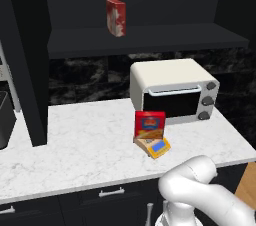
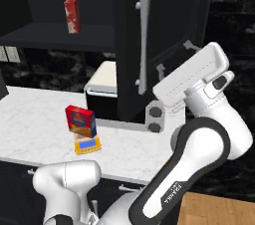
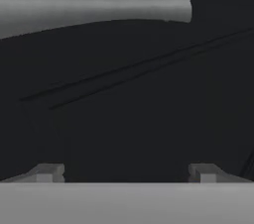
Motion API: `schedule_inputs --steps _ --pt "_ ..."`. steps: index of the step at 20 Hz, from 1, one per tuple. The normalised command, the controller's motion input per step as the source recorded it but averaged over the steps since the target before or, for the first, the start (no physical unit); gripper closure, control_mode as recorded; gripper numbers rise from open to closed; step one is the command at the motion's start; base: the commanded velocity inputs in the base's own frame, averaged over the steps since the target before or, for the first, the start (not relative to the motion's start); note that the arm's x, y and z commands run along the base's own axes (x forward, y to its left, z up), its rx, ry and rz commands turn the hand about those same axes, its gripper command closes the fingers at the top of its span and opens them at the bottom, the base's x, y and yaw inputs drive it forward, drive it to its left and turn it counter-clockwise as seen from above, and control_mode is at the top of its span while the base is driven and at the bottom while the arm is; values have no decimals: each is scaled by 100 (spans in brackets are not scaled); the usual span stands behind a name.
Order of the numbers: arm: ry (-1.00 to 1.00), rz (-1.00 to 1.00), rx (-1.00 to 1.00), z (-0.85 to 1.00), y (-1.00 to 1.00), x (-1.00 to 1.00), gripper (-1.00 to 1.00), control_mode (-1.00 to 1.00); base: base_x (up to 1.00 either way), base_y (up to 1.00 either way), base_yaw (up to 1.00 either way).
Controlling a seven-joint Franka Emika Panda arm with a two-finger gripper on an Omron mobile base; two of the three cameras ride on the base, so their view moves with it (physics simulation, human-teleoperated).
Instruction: Pick the boxed food and place it on the digital scale for weighing, and close the cabinet.
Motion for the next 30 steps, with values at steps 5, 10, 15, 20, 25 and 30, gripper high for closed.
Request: schedule_inputs --steps 5,10,15,20,25,30 --pt "6 -23 -18 7 100 88 -100 -100 0 0 0" --pt "9 -37 -19 0 97 87 -100 -100 0 0 0" --pt "4 -33 -14 1 76 83 -100 -100 0 0 0" --pt "0 -5 -1 0 19 89 -100 -100 0 0 0" --pt "0 0 0 0 0 82 -100 -100 0 0 0" --pt "0 0 0 0 0 70 -100 -100 0 0 0"
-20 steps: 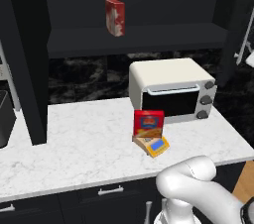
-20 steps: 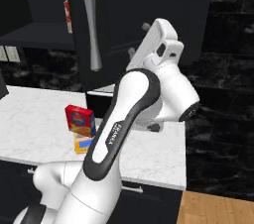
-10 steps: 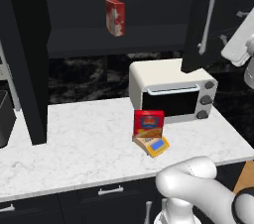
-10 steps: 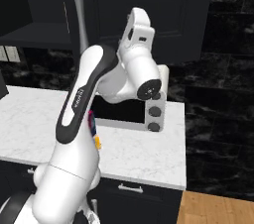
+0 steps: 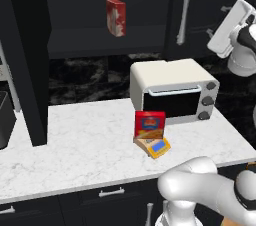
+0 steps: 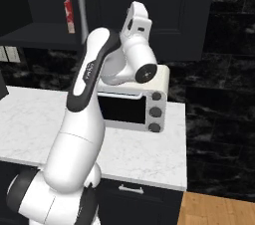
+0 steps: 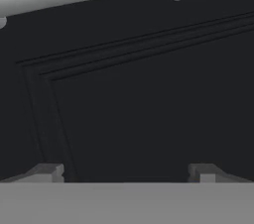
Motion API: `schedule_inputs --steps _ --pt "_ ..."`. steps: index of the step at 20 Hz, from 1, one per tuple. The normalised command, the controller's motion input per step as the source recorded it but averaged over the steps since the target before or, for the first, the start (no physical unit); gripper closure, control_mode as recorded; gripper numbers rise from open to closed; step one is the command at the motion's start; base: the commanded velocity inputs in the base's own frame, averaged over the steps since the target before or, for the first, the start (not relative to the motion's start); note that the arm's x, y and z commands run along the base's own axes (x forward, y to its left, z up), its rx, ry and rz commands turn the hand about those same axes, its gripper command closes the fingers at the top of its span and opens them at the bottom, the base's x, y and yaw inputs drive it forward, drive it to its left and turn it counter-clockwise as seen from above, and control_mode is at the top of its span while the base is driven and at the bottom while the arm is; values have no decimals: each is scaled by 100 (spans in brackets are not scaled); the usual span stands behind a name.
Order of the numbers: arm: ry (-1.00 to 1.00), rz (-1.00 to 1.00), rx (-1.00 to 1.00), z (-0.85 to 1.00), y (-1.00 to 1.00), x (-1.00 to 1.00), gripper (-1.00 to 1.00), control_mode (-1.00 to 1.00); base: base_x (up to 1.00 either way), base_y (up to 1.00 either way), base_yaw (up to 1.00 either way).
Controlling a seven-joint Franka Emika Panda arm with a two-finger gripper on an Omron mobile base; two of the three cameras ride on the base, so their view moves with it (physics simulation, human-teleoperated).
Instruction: Pick the boxed food and place it on the digital scale for weighing, and close the cabinet.
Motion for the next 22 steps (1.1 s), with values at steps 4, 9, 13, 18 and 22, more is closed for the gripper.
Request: schedule_inputs --steps 4,9,13,18,22 --pt "0 0 0 0 0 64 -100 -100 0 0 0" --pt "-1 0 0 -1 0 68 -100 -100 0 0 0" --pt "-4 0 0 -4 0 39 -100 -100 0 0 0" --pt "-8 -2 0 -7 1 9 -100 -100 0 0 0" --pt "-16 -9 0 6 0 -86 -100 -100 0 0 0"
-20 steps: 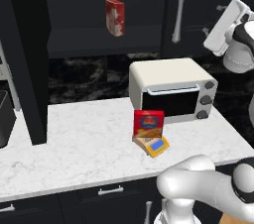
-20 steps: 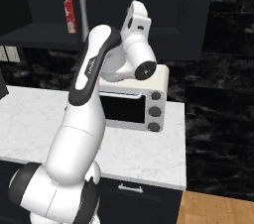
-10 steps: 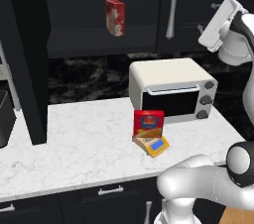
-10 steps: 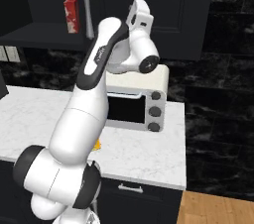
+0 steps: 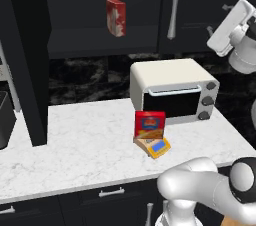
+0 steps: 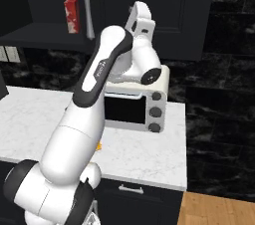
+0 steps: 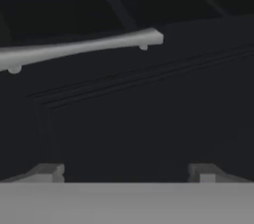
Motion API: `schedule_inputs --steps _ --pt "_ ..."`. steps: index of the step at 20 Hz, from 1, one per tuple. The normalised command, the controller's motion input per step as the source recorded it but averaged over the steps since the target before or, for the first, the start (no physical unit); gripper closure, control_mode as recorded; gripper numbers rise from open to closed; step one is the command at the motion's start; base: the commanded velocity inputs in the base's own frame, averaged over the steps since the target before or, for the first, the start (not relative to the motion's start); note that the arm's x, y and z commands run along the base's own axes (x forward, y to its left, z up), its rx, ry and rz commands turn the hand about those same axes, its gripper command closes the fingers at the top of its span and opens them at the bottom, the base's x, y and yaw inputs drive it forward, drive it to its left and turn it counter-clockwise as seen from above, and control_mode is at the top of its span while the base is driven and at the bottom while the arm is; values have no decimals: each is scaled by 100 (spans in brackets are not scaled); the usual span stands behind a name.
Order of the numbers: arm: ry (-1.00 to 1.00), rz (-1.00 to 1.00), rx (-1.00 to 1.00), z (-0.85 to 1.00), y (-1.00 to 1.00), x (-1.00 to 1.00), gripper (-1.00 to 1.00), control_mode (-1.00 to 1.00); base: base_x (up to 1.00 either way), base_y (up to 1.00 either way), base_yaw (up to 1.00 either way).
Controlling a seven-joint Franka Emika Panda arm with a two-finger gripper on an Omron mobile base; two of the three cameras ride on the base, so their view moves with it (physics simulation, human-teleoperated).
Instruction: Pick the boxed food and place it on the digital scale for weighing, and close the cabinet.
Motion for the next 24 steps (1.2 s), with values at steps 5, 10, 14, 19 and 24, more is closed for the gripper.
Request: schedule_inputs --steps 5,10,14,19,24 --pt "0 -1 5 31 -3 -100 -100 -100 0 0 0" --pt "0 0 7 42 -19 -86 -100 -100 0 0 0" --pt "0 0 8 23 -6 -94 -100 -100 0 0 0" --pt "0 0 5 2 0 -90 -100 -100 0 0 0" --pt "-3 0 1 -1 1 -84 -100 -100 0 0 0"
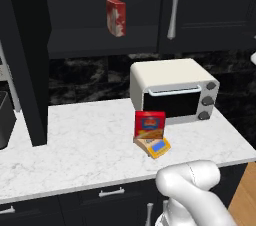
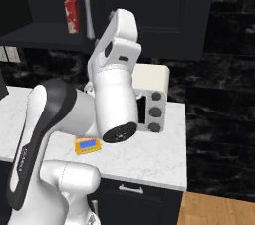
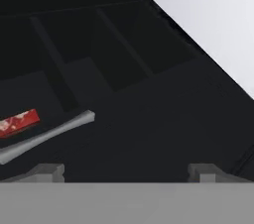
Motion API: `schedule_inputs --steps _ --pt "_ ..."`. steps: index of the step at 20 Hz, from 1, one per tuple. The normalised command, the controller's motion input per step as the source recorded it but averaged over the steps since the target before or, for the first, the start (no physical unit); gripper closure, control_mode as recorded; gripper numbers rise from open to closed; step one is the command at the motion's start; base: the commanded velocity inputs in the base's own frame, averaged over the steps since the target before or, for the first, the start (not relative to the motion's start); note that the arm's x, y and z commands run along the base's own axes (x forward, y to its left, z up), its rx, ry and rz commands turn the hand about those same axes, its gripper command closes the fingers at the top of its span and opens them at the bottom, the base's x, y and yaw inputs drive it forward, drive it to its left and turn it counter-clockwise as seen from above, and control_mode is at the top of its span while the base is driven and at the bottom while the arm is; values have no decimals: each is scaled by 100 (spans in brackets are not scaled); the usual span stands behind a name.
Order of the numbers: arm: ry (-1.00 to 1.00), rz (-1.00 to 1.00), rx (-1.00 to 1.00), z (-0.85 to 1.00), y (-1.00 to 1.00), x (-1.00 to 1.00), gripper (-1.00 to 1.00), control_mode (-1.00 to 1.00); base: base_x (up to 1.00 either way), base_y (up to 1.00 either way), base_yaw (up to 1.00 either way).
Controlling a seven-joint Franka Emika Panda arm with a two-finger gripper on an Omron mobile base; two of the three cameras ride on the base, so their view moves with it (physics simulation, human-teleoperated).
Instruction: Pick the boxed food and place it on the digital scale for weighing, and close the cabinet.
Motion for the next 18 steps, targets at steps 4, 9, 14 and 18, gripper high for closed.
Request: schedule_inputs --steps 4,9,14,18 --pt "-10 0 4 0 0 -83 -100 -100 0 0 0" --pt "-10 0 10 0 4 -92 -100 -100 0 0 0" --pt "-14 0 16 -7 54 -99 -100 -100 0 0 0" --pt "-29 -7 11 -34 100 -98 -100 -100 0 0 0"
